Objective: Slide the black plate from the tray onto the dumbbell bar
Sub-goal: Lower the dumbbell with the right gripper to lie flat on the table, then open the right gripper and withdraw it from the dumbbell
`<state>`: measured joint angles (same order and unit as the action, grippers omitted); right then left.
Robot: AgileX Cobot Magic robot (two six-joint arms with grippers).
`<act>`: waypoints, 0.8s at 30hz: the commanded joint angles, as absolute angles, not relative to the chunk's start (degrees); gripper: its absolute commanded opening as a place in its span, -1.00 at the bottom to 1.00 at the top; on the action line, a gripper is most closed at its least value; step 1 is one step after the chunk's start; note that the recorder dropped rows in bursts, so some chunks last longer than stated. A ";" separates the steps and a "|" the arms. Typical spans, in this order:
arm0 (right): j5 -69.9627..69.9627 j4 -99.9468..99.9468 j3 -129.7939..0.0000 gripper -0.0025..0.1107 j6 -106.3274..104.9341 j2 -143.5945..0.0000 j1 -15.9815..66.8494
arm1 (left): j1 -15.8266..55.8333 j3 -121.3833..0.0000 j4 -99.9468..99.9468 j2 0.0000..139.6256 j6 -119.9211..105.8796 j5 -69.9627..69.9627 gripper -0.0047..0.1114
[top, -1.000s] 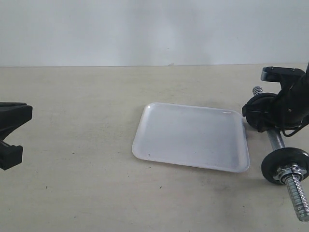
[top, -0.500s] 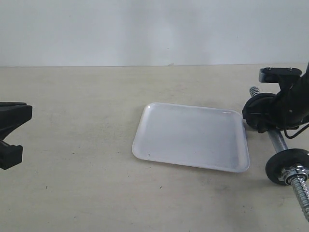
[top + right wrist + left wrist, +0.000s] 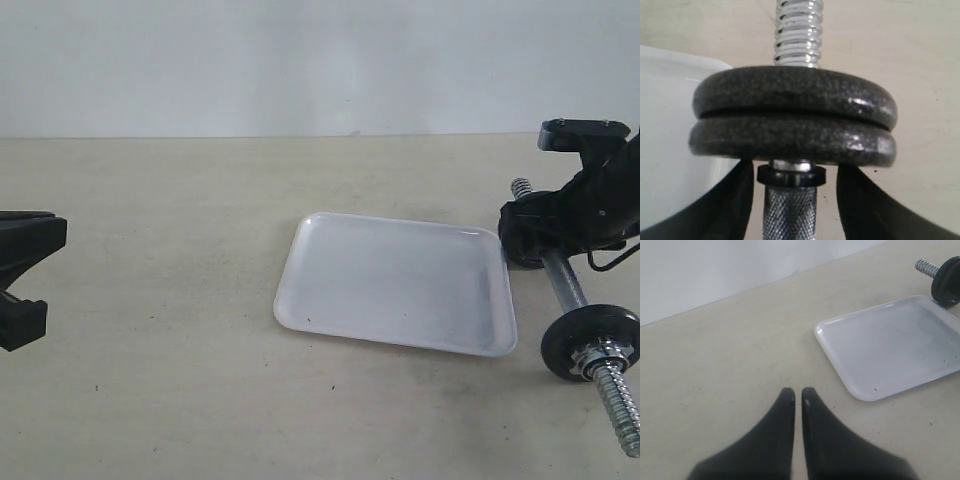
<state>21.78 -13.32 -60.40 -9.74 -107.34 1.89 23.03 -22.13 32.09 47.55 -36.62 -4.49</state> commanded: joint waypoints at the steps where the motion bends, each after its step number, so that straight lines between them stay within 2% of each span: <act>1: 23.70 -13.17 -60.65 0.22 -10.57 -106.66 1.83 | 22.93 -21.77 32.50 47.30 -36.67 -3.87 -0.84; 3: 24.59 -13.17 -60.65 0.41 -10.45 -106.66 1.83 | 22.93 -21.77 32.50 47.30 -36.67 -3.87 -0.84; 16: 28.95 -13.40 -60.65 0.40 -10.45 -106.39 1.83 | 22.93 -21.77 32.50 47.30 -36.67 -3.87 -0.84; 24: 30.16 -14.83 -60.65 0.40 -11.23 -100.92 1.83 | 22.93 -21.77 32.50 47.30 -36.67 -3.87 -0.84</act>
